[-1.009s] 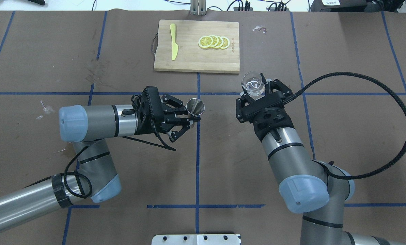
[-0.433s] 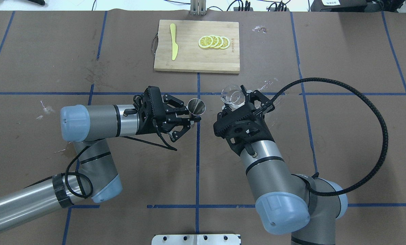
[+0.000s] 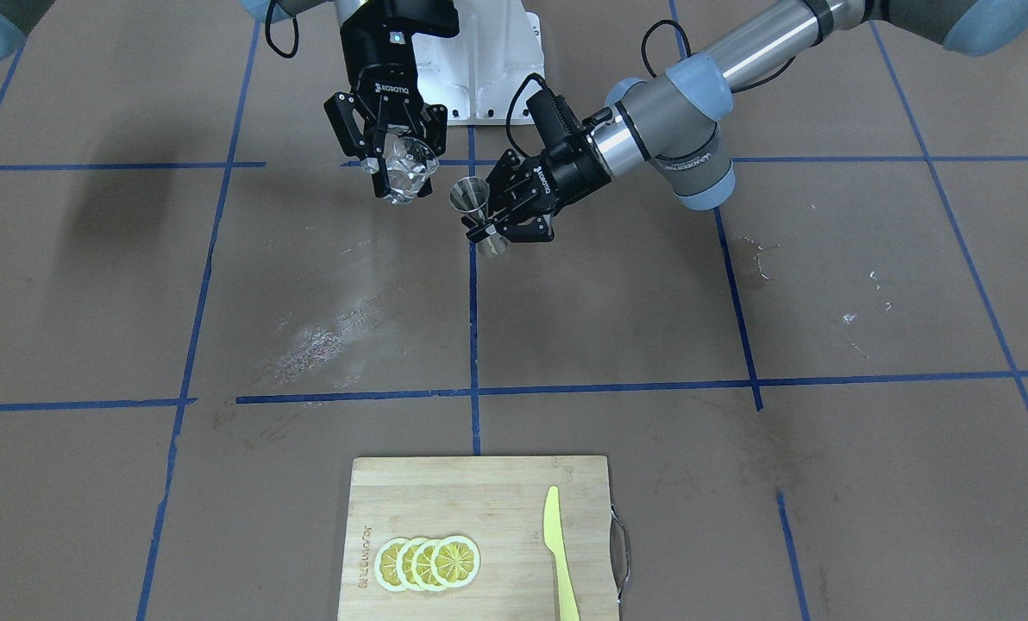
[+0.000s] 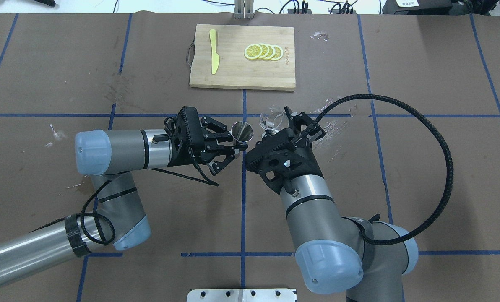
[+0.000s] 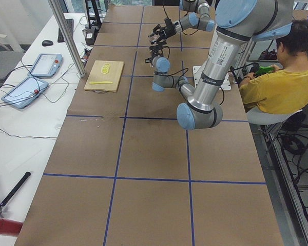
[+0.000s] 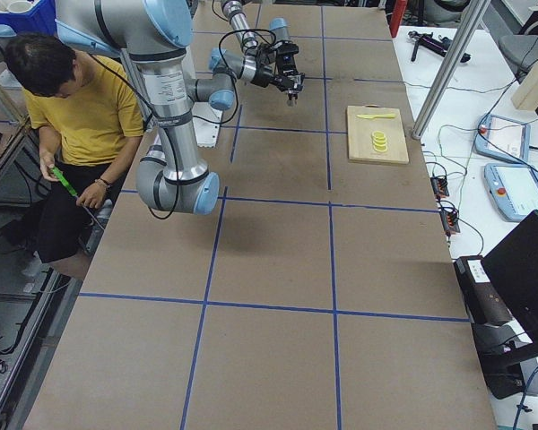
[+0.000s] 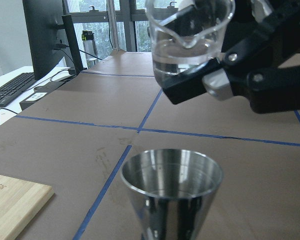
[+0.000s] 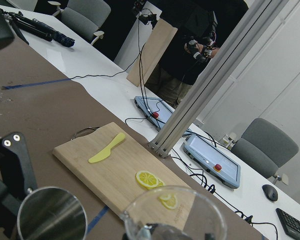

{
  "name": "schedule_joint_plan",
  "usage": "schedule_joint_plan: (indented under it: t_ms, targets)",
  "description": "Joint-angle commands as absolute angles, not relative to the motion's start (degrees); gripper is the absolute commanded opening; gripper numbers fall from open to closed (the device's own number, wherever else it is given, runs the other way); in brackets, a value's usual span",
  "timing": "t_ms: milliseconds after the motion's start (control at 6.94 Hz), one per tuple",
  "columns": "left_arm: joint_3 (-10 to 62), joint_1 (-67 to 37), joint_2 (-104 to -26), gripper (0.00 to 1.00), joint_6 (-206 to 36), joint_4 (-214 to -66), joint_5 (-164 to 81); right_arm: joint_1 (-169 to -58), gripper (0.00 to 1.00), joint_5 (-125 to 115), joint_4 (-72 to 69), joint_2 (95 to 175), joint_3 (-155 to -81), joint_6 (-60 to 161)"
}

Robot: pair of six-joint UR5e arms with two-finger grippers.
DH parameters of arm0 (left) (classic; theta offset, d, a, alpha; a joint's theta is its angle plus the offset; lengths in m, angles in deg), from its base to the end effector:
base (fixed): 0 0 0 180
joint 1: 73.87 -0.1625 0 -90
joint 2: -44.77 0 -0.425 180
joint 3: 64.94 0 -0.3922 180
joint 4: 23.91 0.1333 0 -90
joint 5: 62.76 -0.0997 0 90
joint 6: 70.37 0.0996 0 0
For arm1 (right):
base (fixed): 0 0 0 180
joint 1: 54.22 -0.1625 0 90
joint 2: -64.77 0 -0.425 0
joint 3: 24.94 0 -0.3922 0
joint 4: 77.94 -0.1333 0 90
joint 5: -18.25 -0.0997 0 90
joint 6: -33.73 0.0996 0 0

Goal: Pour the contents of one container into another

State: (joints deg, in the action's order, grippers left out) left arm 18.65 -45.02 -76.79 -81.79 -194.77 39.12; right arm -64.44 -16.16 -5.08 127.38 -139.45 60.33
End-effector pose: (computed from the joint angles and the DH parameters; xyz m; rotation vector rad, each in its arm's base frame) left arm 0.5093 -0.4094 0.2352 1.4543 1.2538 0.7871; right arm -0.4792 -0.3053 0.1583 1.3187 -0.3712 -0.1951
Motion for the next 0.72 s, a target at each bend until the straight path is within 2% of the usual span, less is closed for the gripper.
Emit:
schedule_joint_plan:
  t_ms: [0,577]
  targets:
    - [18.6,-45.0,-76.8,0.00,-81.8,-194.8,39.1,-64.3,0.00,-16.1,-0.7,126.0,-139.5,60.0]
    - [18.7,-45.0,-76.8,0.00,-81.8,-194.8,39.2,-64.2,0.00,-16.1,2.8,124.6,-139.6,57.3]
